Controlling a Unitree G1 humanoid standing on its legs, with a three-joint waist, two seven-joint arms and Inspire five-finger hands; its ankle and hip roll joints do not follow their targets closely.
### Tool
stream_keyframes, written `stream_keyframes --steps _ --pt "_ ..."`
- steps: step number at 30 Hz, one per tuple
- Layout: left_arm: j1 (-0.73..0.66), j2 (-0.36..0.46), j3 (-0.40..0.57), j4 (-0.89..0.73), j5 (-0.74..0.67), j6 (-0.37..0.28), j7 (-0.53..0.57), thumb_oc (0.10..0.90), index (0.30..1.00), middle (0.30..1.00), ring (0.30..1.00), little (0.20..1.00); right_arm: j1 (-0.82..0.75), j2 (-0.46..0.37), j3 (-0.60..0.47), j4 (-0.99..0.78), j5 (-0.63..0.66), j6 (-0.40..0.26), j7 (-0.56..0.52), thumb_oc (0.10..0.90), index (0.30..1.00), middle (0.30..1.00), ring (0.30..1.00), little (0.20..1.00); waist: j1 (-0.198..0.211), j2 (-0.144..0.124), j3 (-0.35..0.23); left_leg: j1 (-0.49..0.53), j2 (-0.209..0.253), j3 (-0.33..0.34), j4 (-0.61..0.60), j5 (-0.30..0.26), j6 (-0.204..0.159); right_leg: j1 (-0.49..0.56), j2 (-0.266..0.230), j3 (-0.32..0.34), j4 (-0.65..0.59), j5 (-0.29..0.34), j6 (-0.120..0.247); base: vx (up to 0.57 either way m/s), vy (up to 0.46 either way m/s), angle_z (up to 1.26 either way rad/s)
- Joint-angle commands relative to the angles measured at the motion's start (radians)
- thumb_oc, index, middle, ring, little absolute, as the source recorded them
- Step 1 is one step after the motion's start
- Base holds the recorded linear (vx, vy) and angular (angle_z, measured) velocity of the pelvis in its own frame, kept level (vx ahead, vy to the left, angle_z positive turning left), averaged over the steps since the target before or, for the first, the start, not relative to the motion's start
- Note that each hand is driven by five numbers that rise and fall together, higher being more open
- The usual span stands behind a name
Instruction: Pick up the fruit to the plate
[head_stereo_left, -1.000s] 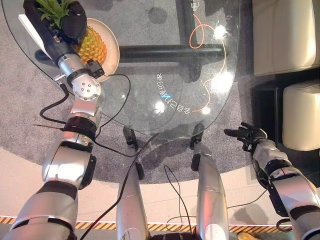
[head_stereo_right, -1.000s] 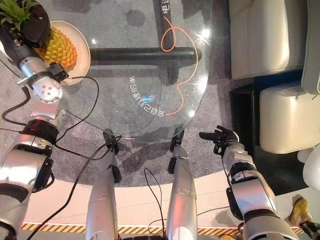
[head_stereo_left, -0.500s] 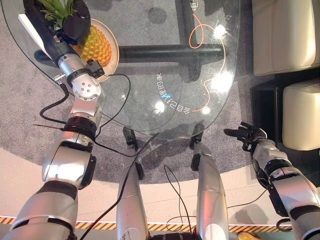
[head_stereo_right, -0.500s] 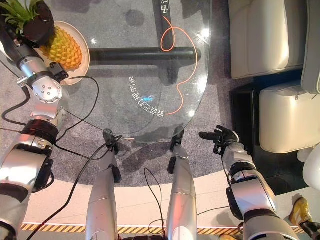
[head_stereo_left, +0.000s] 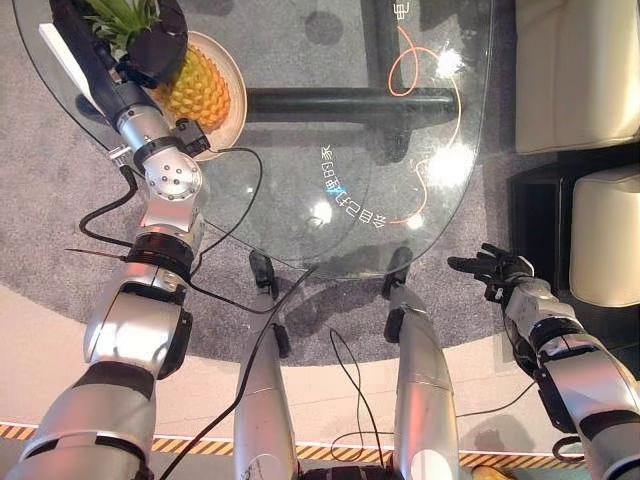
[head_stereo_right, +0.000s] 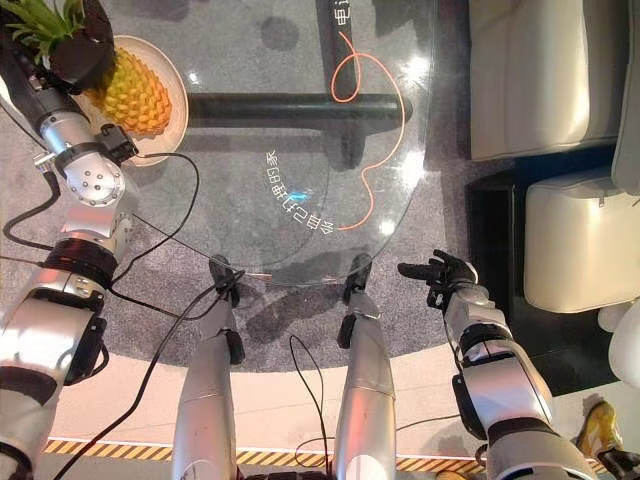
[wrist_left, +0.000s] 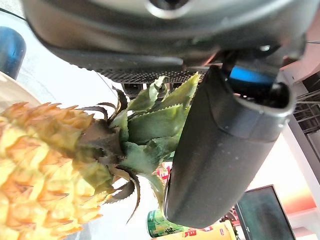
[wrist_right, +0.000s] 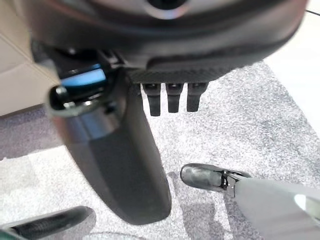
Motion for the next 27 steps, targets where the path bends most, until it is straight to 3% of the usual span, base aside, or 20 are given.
stream_keyframes --steps 1,5,6,27 --pt "-0.089 0.077 0.023 -0.083 0.011 -0.139 0.011 0.759 0.865 0.865 0.865 0.859 0.017 -0.028 0.013 0.025 -0.007 -0.021 -0.034 0.8 0.9 0.9 0.9 0.9 0.016 -0.023 -0.027 -0.052 0.006 -0.058 0.165 -0.132 -0.044 0.039 -0.006 -0.018 -0.087 0.027 0.04 0.0 0.0 0.0" --pt "-0.065 0.071 0.033 -0.112 0.019 -0.151 -0.002 0.762 0.867 0.867 0.867 0.862 0.017 -0.028 0.007 0.024 -0.002 -0.021 -0.04 0.8 0.9 0.9 0.9 0.9 0.024 -0.023 -0.027 -0.048 0.003 -0.059 0.158 -0.13 -0.044 0.042 -0.008 -0.024 -0.093 0.032 0.041 0.0 0.0 0.0" --pt "-0.061 0.07 0.036 -0.121 0.018 -0.151 -0.002 0.8 0.9 0.9 0.9 0.9 0.016 -0.026 0.005 0.023 -0.003 -0.021 -0.043 0.8 0.9 0.9 0.9 0.9 0.026 -0.022 -0.027 -0.049 0.004 -0.06 0.158 -0.13 -0.044 0.042 -0.009 -0.025 -0.093 0.032 0.042 0.0 0.0 0.0" --pt "0.037 0.025 0.069 -0.233 0.04 -0.176 -0.046 0.8 0.9 0.9 0.9 0.9 0.013 -0.026 -0.023 0.024 -0.002 -0.02 -0.051 0.8 0.9 0.9 0.9 0.9 0.052 -0.021 -0.027 -0.048 -0.003 -0.065 0.155 -0.134 -0.039 0.049 -0.015 -0.04 -0.096 0.033 0.047 -0.01 -0.001 0.0"
